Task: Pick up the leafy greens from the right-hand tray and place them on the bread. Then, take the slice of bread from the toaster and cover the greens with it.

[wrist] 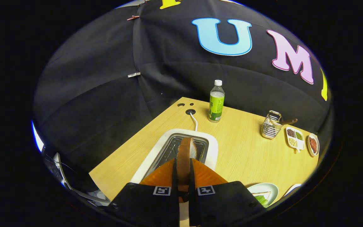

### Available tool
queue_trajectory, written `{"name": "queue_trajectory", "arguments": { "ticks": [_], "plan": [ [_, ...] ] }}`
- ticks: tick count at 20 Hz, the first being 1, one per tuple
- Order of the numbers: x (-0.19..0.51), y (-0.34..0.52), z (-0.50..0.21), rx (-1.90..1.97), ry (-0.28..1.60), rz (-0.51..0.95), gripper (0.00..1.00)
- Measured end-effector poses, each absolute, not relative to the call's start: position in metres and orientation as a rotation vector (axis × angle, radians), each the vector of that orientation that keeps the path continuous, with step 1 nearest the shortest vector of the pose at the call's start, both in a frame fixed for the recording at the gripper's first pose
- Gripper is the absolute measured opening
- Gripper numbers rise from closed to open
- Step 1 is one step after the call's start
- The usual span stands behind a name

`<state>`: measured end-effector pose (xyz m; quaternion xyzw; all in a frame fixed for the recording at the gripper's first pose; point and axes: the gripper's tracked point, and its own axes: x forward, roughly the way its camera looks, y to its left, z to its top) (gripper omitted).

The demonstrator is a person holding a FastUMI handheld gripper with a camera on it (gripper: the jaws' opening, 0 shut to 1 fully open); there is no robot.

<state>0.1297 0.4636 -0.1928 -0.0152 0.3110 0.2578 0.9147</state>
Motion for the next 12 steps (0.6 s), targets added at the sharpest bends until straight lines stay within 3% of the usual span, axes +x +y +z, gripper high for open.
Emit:
{"name": "queue_trajectory", "arguments": {
  "ticks": [12],
  "plan": [
    [0.138, 0.428, -0.089, 0.077, 0.486, 0.565, 0.11]
  ]
}}
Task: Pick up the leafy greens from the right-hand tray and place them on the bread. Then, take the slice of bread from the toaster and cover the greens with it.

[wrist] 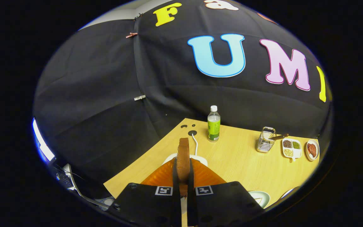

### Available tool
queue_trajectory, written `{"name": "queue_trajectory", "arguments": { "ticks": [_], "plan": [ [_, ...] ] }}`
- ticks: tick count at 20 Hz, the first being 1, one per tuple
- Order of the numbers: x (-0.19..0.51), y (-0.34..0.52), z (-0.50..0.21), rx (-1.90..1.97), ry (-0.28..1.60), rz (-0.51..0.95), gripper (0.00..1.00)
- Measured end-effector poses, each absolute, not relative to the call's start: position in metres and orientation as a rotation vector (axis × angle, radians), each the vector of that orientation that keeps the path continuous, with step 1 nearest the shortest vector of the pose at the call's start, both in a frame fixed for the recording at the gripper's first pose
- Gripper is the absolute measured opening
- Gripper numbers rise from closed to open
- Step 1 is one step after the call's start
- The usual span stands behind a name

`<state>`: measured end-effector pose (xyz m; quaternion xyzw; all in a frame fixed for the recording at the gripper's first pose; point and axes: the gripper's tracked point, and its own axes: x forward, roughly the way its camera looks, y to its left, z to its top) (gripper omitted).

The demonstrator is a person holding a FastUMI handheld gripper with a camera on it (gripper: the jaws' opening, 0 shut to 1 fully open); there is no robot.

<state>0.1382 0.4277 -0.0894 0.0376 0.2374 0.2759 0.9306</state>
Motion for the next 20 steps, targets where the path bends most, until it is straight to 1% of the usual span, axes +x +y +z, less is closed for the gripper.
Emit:
{"name": "queue_trajectory", "arguments": {
  "ticks": [2, 5, 9, 14, 20],
  "plan": [
    [0.14, 0.412, -0.069, 0.107, 0.454, 0.549, 0.11],
    [0.14, 0.384, -0.057, 0.154, 0.438, 0.521, 0.11],
    [0.141, 0.337, -0.066, 0.193, 0.462, 0.467, 0.11],
    [0.127, 0.28, -0.119, 0.251, 0.555, 0.379, 0.11],
    [0.101, 0.245, -0.19, 0.315, 0.677, 0.321, 0.11]
  ]
}}
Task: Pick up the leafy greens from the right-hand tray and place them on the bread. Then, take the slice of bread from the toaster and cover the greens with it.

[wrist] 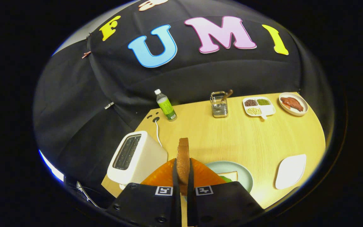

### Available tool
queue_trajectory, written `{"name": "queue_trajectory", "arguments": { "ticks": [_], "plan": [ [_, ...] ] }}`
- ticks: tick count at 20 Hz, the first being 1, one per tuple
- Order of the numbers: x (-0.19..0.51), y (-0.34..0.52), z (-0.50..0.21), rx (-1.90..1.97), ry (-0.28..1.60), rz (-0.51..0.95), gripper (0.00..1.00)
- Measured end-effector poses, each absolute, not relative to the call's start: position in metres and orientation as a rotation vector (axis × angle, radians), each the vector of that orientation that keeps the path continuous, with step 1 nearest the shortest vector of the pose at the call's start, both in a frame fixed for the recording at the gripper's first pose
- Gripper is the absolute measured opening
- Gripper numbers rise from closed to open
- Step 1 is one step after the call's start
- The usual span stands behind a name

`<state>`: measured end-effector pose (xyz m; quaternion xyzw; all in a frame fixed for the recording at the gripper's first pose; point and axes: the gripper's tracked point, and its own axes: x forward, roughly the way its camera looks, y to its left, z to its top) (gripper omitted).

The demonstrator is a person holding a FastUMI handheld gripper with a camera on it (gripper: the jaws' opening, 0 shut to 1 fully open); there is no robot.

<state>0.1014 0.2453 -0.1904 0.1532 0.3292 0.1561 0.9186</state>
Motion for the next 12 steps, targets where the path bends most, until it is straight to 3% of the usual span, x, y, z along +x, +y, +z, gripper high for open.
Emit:
{"name": "queue_trajectory", "arguments": {
  "ticks": [12],
  "plan": [
    [0.092, 0.198, -0.276, 0.441, 0.773, 0.197, 0.12]
  ]
}}
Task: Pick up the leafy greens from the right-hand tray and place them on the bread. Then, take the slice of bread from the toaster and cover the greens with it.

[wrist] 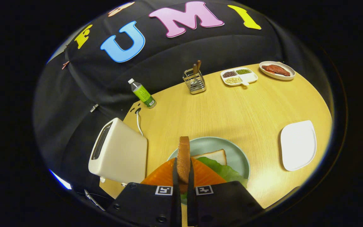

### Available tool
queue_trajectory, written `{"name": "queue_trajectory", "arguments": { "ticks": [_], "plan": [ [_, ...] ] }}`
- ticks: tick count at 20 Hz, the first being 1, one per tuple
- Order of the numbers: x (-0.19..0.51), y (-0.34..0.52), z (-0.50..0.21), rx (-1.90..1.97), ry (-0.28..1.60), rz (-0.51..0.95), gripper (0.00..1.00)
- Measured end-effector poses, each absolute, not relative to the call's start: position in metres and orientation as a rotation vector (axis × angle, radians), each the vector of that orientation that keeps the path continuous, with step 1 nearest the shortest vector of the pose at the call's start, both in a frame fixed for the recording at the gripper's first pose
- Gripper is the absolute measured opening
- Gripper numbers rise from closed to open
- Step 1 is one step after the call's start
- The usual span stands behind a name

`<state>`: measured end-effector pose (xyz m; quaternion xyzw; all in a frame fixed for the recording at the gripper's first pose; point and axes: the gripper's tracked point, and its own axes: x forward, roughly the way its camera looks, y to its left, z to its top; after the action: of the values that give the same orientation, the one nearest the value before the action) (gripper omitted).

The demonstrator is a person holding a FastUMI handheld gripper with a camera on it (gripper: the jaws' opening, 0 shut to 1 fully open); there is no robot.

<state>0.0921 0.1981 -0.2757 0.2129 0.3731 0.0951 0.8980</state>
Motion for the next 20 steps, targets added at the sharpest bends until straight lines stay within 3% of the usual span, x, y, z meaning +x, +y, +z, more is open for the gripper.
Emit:
{"name": "queue_trajectory", "arguments": {
  "ticks": [3, 7, 8, 11, 16, 20],
  "plan": [
    [0.095, 0.182, -0.288, 0.444, 0.79, 0.155, 0.16],
    [0.095, 0.165, -0.303, 0.398, 0.787, 0.098, 0.34],
    [0.094, 0.161, -0.307, 0.376, 0.79, 0.086, 0.44],
    [0.091, 0.149, -0.315, 0.318, 0.8, 0.059, 0.59],
    [0.088, 0.127, -0.288, 0.254, 0.741, 0.039, 0.96],
    [0.096, 0.091, -0.23, 0.179, 0.601, -0.012, 0.99]
  ]
}}
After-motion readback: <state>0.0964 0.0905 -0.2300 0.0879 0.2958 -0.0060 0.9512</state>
